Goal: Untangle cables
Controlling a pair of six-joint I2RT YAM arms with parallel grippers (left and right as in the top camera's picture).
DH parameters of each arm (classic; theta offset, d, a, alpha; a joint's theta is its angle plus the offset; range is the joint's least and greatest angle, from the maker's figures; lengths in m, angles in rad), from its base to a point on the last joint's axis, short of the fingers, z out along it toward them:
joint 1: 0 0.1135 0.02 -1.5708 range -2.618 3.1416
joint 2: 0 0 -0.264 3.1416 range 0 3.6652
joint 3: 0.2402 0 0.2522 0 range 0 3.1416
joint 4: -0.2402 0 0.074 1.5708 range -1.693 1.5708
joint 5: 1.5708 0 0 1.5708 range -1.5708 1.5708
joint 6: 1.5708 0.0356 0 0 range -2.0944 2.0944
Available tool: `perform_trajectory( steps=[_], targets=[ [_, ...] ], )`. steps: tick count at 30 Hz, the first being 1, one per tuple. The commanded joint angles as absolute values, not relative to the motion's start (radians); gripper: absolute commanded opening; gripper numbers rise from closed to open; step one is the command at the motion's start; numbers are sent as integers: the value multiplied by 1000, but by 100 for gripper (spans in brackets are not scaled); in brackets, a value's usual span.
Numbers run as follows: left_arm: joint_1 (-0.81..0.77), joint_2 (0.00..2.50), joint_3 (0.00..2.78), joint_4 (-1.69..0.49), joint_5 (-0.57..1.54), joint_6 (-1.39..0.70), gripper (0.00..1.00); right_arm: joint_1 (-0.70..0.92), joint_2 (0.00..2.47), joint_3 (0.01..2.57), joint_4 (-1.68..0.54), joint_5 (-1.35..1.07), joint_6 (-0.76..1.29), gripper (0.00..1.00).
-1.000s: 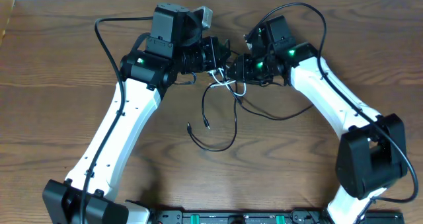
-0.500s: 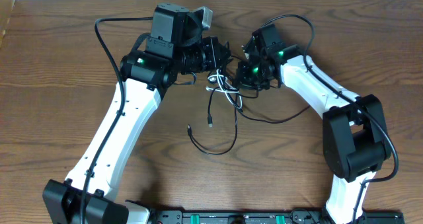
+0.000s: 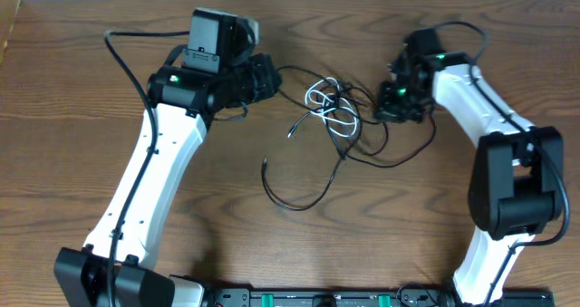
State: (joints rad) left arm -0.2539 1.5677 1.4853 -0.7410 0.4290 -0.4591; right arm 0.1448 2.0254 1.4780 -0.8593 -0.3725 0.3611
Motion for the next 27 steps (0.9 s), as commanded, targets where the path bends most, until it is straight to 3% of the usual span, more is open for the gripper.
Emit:
perform_trajectory(
  steps=[1,13,21,27],
  targets=[
    [-236,1587,1491,-792,350,-388,8,71,2003,1483,-876,-272,298,1],
    [-239,1790,1491,-893,345,-282,7,-120,1791,1483,-903,-233,247,1],
    [-239,1840,1491,-908,199,-281,8,-320,1603,1483,-932,-266,246,1],
    [-239,1840,1491,-900,190,-268,8,-351,1581,1483,-973,-322,219,1]
  ],
)
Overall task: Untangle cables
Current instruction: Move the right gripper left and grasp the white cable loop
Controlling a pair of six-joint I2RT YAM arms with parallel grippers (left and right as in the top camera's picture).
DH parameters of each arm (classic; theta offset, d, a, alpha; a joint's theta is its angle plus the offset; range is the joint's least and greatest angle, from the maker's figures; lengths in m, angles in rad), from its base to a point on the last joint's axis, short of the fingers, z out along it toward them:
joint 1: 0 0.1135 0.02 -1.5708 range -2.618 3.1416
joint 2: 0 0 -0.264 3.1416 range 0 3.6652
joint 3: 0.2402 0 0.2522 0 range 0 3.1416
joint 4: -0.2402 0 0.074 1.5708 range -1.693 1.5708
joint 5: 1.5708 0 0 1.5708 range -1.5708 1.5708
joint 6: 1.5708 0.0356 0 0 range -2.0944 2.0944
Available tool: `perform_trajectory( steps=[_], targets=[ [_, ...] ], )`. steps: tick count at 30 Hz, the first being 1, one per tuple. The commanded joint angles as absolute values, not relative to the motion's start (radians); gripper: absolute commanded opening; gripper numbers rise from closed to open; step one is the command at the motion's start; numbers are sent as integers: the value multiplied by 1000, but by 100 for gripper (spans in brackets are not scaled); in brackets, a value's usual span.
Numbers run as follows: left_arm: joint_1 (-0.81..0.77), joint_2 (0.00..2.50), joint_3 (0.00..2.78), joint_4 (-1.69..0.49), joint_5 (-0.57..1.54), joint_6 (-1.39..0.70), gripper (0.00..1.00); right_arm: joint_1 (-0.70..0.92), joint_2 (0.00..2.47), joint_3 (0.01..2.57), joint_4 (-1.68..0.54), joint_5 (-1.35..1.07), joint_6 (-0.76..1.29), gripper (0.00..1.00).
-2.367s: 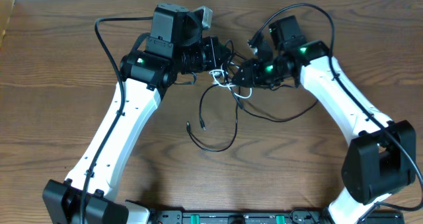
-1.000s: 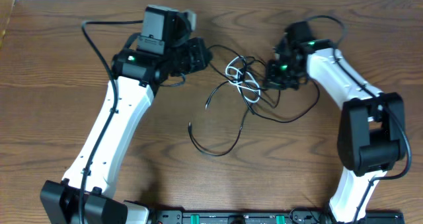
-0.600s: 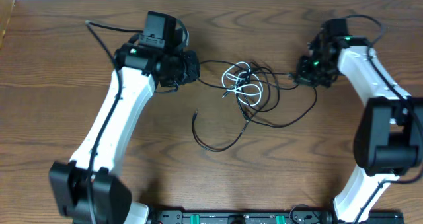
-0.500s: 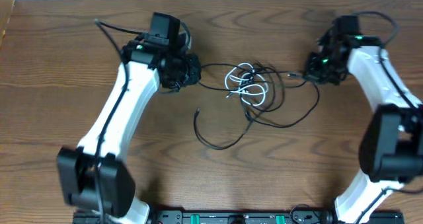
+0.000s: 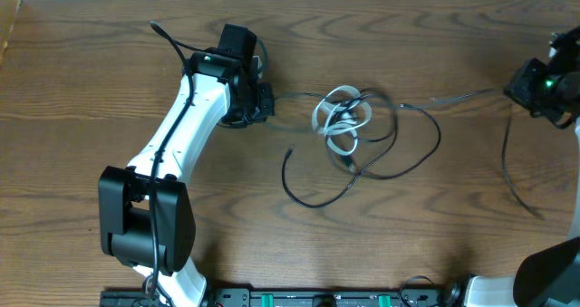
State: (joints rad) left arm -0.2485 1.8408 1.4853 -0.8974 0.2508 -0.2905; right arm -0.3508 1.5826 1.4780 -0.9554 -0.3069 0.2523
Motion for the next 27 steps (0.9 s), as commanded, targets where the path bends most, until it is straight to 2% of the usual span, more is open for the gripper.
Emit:
perform_trajectory(
  steps=[1,5,7,9,12,15,20,27],
  targets=[
    [-239,1840,1491,-896,191,-265,7,-346,1583,1483,-983,-320,208,1],
    [-239,1832,1492,-867,235,-218,7,-336,1590,1483,-998,-317,200,1],
    [-239,1819,1492,-845,310,-167,7,-325,1590,1483,-1000,-326,173,6],
    [-239,1805,1492,-823,379,-131,7,-308,1590,1483,-1002,-362,128,21],
    [-239,1774,1492,-789,467,-107,7,-271,1590,1483,-1002,-441,36,49],
    [-239,1734,1492,-760,544,-108,7,-225,1590,1483,-997,-499,-25,61],
    [-239,1640,1492,-688,692,-110,7,-94,1590,1483,-951,-542,-70,70],
    [-239,1575,1492,-641,711,-241,8,86,1590,1483,-854,-578,-67,71]
  ],
)
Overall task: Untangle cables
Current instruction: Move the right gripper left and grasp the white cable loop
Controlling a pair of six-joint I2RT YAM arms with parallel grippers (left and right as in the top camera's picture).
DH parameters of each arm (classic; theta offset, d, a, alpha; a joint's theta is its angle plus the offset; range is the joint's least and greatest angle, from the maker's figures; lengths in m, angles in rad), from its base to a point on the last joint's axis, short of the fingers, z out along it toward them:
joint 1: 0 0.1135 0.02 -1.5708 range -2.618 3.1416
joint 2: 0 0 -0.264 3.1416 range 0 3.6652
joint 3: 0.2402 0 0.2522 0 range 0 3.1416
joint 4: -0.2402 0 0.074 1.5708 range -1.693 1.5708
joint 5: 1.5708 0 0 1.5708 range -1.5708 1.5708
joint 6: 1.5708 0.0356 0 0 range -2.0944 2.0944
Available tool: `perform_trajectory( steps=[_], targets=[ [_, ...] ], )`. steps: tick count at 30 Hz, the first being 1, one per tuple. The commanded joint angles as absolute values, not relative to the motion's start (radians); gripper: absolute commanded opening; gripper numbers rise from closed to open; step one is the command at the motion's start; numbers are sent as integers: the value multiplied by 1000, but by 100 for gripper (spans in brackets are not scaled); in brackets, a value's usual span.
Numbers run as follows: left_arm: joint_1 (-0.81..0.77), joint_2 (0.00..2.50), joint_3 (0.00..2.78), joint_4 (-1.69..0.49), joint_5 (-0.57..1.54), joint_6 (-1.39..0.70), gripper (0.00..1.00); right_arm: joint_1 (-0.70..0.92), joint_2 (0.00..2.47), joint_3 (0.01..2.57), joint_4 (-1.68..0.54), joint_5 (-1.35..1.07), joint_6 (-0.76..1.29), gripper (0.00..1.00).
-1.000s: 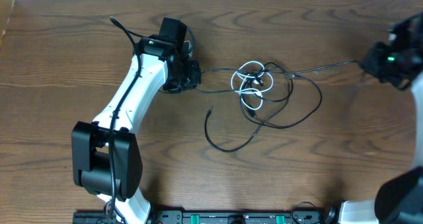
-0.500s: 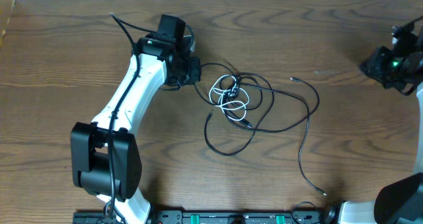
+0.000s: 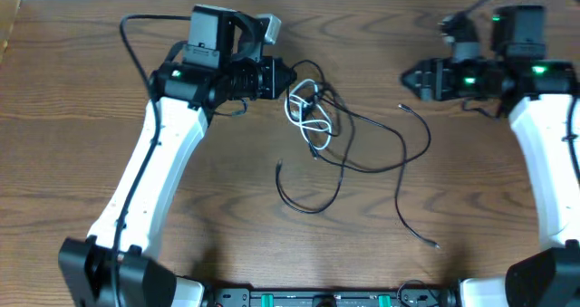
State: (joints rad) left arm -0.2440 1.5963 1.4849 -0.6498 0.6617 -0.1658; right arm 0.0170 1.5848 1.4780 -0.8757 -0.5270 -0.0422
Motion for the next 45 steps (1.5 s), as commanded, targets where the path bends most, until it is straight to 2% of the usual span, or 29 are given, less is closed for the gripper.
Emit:
perform_trajectory(
  steps=[1,6,9,14,20,24,35,45],
  targets=[
    [-239,1575,1492,-641,711,-257,8,101,1590,1483,-847,-583,-61,71],
    [-239,1575,1492,-637,711,-338,7,202,1607,1483,-793,-575,109,66],
    [-239,1575,1492,-628,710,-364,8,260,1638,1483,-755,-575,135,64],
    [-239,1575,1492,-622,710,-380,7,331,1730,1483,-681,-580,4,63],
    [-239,1575,1492,-623,711,-403,8,364,1860,1483,-572,-732,-131,45],
    [-239,1575,1492,-622,711,-425,8,378,1900,1483,-508,-807,-143,45],
    [-239,1575,1492,-619,711,-448,7,416,1905,1483,-496,-791,-190,46],
    [-239,1575,1492,-619,711,-451,8,471,1947,1483,-422,-647,-188,42]
  ],
)
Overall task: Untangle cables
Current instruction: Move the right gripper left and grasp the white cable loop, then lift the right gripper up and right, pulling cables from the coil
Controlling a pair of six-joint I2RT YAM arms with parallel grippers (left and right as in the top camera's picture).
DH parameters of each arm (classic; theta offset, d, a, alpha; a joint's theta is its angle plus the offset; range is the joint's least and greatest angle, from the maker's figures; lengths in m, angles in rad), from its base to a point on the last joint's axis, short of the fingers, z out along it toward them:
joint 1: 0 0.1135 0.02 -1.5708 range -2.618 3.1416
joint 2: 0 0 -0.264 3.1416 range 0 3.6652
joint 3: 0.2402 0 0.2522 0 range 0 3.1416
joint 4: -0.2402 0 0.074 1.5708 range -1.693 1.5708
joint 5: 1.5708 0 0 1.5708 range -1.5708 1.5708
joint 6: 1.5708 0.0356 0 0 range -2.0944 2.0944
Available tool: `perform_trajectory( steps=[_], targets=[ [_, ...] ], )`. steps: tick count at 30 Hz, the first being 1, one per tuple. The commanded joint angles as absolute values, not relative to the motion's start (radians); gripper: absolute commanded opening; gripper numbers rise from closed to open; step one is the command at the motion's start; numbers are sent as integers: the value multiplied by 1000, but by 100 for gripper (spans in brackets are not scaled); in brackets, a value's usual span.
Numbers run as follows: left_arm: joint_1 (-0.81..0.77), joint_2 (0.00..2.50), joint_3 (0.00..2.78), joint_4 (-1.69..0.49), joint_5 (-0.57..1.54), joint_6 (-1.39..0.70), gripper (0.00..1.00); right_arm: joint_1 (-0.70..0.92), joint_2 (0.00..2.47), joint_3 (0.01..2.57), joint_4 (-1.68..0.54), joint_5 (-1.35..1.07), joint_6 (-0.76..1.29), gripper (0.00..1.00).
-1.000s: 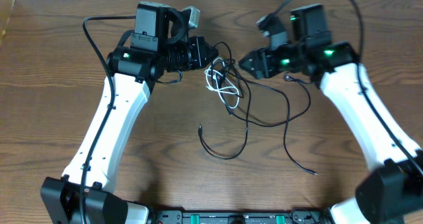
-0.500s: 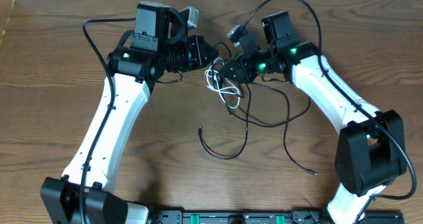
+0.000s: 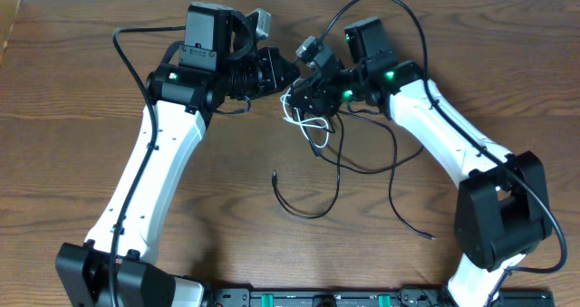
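Observation:
The tangle is a small white cable coil (image 3: 306, 123) knotted with thin black cables (image 3: 362, 167). It lies on the wooden table (image 3: 72, 162) just behind the centre. One black loose end (image 3: 275, 174) points left and another (image 3: 433, 238) trails to the front right. My left gripper (image 3: 283, 73) sits at the knot's upper left, shut on a black strand. My right gripper (image 3: 302, 99) has its fingertips in the knot from the right. The knot hides how its jaws stand.
The right arm's own thick black lead (image 3: 362, 4) arches over its wrist at the back. Both arm bases and a black rail (image 3: 317, 298) line the front edge. A white wall strip runs along the far edge.
My right gripper was at the back right, away from the cables. It is now at the knot, close to the left gripper. The tangle has barely shifted and the long black tail has moved a little left.
Both grippers were at the tangle, one on each side. Then the right gripper was far to the right with a black strand stretched taut. Later that strand lay slack on the table and the right gripper was free of it. Now it is back at the knot.

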State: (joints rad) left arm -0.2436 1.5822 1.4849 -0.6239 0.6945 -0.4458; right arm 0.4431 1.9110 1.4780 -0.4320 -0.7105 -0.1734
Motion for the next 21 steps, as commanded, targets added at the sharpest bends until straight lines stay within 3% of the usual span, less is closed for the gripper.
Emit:
perform_trajectory(
  steps=[1,4,8,13,21],
  targets=[
    [-239,1575,1492,-619,711,-451,8,476,1950,1483,-422,-635,-188,41],
    [-239,1575,1492,-619,711,-451,8,479,1963,1483,-422,-628,-188,39],
    [-239,1575,1492,-618,708,-451,7,476,1965,1483,-422,-628,-188,27],
    [-236,1575,1492,-619,696,-451,8,449,1956,1483,-419,-637,-159,3],
    [-231,1575,1492,-635,650,-450,8,353,1838,1483,-483,-687,-83,1]
  ],
)
